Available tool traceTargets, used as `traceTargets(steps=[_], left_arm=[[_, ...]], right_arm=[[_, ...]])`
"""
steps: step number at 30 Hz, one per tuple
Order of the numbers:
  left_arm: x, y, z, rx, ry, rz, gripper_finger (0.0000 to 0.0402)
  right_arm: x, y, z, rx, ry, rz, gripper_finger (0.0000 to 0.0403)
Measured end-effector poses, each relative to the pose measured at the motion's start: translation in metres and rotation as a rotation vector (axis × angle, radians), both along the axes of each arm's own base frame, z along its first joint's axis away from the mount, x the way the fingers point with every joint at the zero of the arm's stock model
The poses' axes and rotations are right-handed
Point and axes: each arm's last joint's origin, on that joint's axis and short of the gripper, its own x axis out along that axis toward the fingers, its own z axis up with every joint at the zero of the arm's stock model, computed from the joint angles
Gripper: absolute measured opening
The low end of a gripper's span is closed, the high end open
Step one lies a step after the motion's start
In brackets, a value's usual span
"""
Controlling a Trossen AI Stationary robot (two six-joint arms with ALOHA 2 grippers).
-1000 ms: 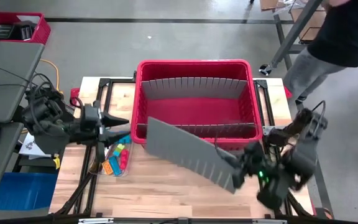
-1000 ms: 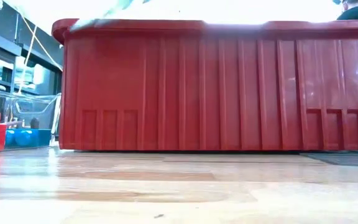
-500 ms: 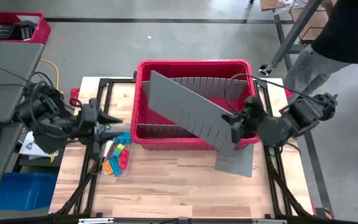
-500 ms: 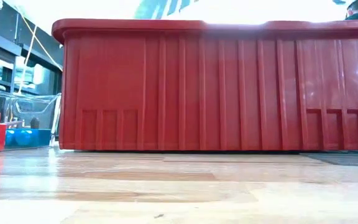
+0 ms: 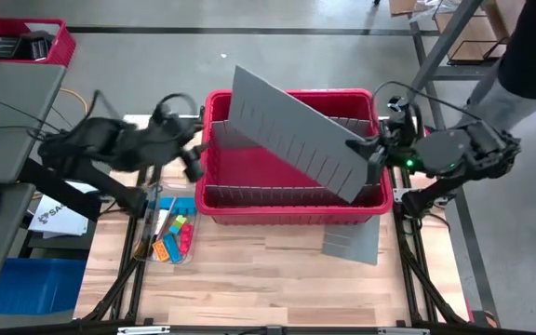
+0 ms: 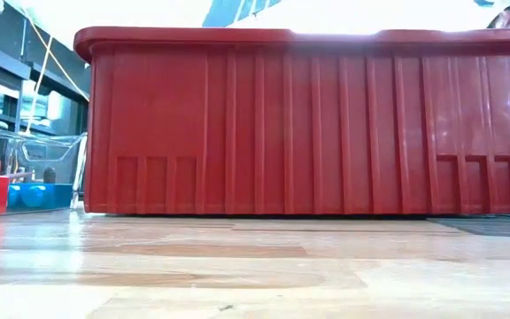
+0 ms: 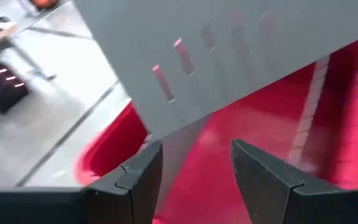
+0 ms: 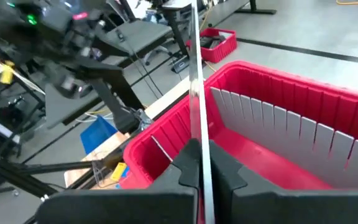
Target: Sort Items/Unsort Items
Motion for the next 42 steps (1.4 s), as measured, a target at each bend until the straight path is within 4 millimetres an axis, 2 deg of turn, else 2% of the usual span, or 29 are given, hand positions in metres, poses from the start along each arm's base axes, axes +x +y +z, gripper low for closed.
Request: traceTargets(steps=[3,6,8,11,15,18,23,25,28,35,38,42], left_arm=[[0.021,0.022,-0.005,0.011,0.068,0.006,0.0183],[0.043,0.049,-0.010,-0.006,0.104,-0.071,0.0172],[0.053,0.071,-0.014,0.001,0.139,-0.103,0.0162],[0.057,0.113,-0.020,0.006,0.176,-0.102,0.0140],[0.052,0.170,-0.021,-0.010,0.094,-0.110,0.0115],[0.036,0.208,-0.017,-0.031,-0.020,-0.101,0.0111],[0.010,0.259,-0.025,-0.286,-0.250,-0.129,0.0130],[0.009,0.272,-0.034,-0.425,-0.314,-0.219,0.0142],[0.019,0.287,-0.051,-0.597,-0.370,-0.365,0.0157],[0.066,0.313,-0.097,-0.834,-0.410,-0.552,0.0183],[0.079,0.317,-0.106,-0.906,-0.436,-0.631,0.0190],[0.083,0.314,-0.106,-0.905,-0.439,-0.687,0.0191]], right_arm=[[-0.004,-0.003,0.001,-0.005,0.004,-0.008,0.0000],[-0.006,-0.005,0.000,-0.019,0.024,-0.010,0.0000],[-0.007,-0.005,-0.001,-0.005,0.022,-0.015,0.0000],[-0.008,-0.003,-0.003,0.026,0.035,0.011,0.0000],[-0.010,0.001,-0.005,0.076,0.033,0.013,0.0000],[-0.013,0.003,-0.007,0.083,0.045,-0.010,0.0000],[-0.021,-0.001,-0.013,0.061,0.085,-0.089,0.0000],[-0.022,-0.004,-0.015,0.071,0.100,-0.116,0.0000],[-0.022,-0.006,-0.015,0.080,0.097,-0.133,0.0000],[-0.020,-0.005,-0.011,0.098,0.054,-0.120,0.0000],[-0.022,-0.005,-0.010,0.120,0.049,-0.094,0.0000],[-0.023,-0.006,-0.009,0.124,0.050,-0.086,0.0000]])
